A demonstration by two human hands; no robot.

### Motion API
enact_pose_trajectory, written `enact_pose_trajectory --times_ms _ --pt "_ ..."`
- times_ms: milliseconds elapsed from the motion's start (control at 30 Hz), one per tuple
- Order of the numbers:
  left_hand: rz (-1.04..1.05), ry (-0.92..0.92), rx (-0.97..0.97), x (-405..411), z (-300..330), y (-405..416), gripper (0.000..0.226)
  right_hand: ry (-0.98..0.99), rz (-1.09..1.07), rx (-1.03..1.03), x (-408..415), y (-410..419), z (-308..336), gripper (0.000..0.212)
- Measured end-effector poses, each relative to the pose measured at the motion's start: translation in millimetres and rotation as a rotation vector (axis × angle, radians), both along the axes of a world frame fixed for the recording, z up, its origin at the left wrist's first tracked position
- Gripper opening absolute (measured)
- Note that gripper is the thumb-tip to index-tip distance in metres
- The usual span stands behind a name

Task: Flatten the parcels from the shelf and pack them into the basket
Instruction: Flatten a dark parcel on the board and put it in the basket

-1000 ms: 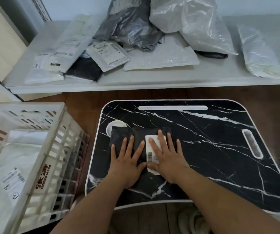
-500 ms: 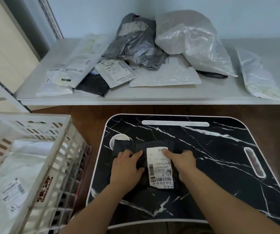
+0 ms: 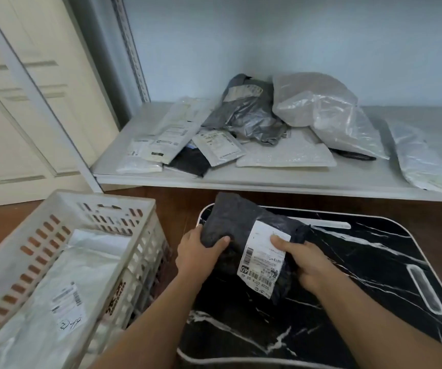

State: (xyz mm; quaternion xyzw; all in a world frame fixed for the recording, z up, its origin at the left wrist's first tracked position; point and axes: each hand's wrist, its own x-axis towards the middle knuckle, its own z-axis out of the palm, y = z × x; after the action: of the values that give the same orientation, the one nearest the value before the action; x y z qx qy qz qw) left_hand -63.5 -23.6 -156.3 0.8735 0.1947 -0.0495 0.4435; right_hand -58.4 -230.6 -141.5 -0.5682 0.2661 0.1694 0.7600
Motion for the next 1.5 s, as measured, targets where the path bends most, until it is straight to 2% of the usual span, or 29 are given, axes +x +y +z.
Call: enact_pose_trajectory --times_ms 67,133,167,200,267,300,400,667,767,933,1067,1133,1233,1400,1500 --pt "0.168 0.03 -0.173 2 -1 17 0.122 -0.053 -0.004 0.084 4 14 15 0.04" --pt "0.352 0.064 -0.497 -1 5 31 0.129 -0.09 -0.003 0.159 9 33 31 0.044" --pt "0.412 0.095 -0.677 -3 9 40 0.119 -0.11 0.016 0.188 10 46 39 0.042" --pt "0.426 0.11 -0.832 -10 21 46 0.099 -0.127 0.046 0.2 11 61 47 0.039" --pt "0.364 0.039 -1.048 -20 44 55 0.05 -0.164 0.1 0.169 11 93 62 0.029" --pt "0.34 -0.02 -1.112 -24 53 61 0.037 -0.186 0.117 0.146 10 110 67 0.025" --pt "0.351 -0.193 -1.244 -31 77 85 0.042 -0.211 0.16 0.106 9 157 76 0.018" --pt "0.498 -0.273 -0.954 -35 97 175 0.032 -0.309 0.329 -0.015 21 254 79 0.018" --pt "0.583 -0.28 -0.925 -30 89 214 0.025 -0.35 0.432 -0.107 31 288 71 0.019" --pt "0.781 -0.2 -0.888 -20 40 275 0.013 -0.474 0.586 -0.609 59 328 46 0.028" --pt "0.919 -0.101 -0.783 -10 -14 310 0.023 -0.669 0.904 -1.089 69 333 18 0.033" --pt "0.944 -0.052 -0.774 3 -46 319 0.032 -0.709 1.047 -1.259 75 337 -4 0.037" --pt "0.944 0.026 -0.784 24 -82 313 0.039 -0.747 1.213 -1.41 85 341 -29 0.038" --pt "0.902 0.113 -0.738 63 -141 289 0.049 -0.839 1.346 -1.572 117 356 -57 0.048" --pt "0.808 0.228 -0.696 72 -171 276 0.043 -0.827 1.395 -1.63 126 363 -73 0.054"
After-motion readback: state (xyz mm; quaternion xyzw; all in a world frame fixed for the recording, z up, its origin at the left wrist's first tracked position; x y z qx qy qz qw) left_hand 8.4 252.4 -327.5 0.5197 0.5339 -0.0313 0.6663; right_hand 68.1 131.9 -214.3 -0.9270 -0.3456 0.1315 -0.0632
